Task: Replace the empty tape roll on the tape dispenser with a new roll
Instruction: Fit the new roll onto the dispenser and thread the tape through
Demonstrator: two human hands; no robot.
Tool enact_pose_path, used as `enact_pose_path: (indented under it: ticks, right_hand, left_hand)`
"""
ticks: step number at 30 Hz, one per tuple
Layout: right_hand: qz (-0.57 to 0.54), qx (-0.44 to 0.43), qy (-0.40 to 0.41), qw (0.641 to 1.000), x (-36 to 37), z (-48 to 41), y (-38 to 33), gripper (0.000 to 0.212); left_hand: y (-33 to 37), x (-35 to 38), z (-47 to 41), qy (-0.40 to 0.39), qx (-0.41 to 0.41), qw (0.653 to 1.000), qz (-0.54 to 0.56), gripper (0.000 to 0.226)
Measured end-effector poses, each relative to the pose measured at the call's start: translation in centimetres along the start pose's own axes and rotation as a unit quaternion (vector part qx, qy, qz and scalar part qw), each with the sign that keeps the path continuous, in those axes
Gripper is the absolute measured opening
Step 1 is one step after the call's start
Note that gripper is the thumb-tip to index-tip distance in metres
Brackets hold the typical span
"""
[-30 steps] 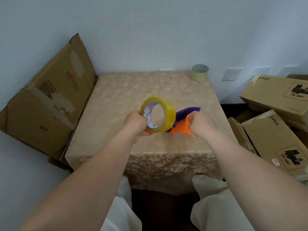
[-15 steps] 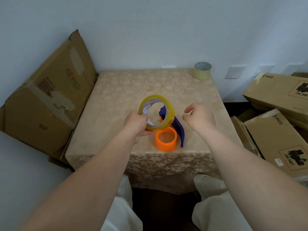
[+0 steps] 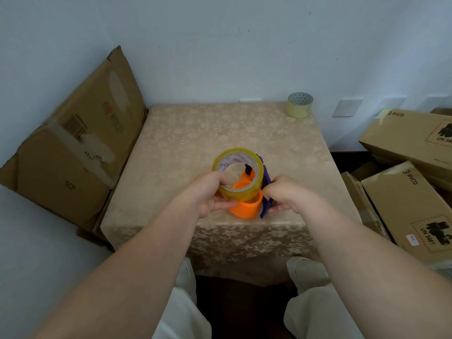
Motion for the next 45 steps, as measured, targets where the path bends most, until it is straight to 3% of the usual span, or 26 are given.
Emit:
enact_pose_path:
  ticks: [11, 19, 26, 31, 40, 45]
  right_hand:
    - [-0.21, 0.002, -0.003, 0.978, -0.6, 1.1, -0.4, 0.012]
    - [-0.32, -0.029, -0.036, 0.946, -1.1, 2.6, -2.5, 0.019]
    - [-0.348, -0.064, -0.045, 0.934, -0.3, 3.7, -4.0, 0.014]
    - [-0.324, -0.09, -0.012, 0.942, -0.6, 4.5, -4.8, 0.032]
    - [-0.303, -0.09, -0.018, 0.948, -0.9, 6.2, -5.8, 0.012]
    - [-0.319, -0.111, -0.019, 0.941, -0.7, 6.6, -6.3, 0.023]
  left_hand:
    - [1.1, 0.4, 1.3, -0.043, 0.012, 0.998, 0.033, 0.044]
    - [1.3, -0.2, 2.3, -0.019, 0.011, 0.999, 0.036, 0.039]
    - [2.5, -0.7, 3.5, -0.009, 0.043, 0.998, 0.047, 0.032]
    - [3.1, -1.1, 4.5, -0.011, 0.054, 0.997, 0.047, 0.024]
    - [3.1, -2.0, 5.5, -0.012, 0.055, 0.995, 0.078, 0.026]
    - [3.2, -1.9, 5.9, -0.018, 0.057, 0.995, 0.077, 0.016]
Point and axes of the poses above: each hand's wrist, its own z-axis away from the middle knuckle, its own x-axis out of the palm, y = z × x, the point moved 7 cm from there along -z, towards the middle knuckle, and after that the axes turned 3 degrees about -z, right-handed, at the moved point
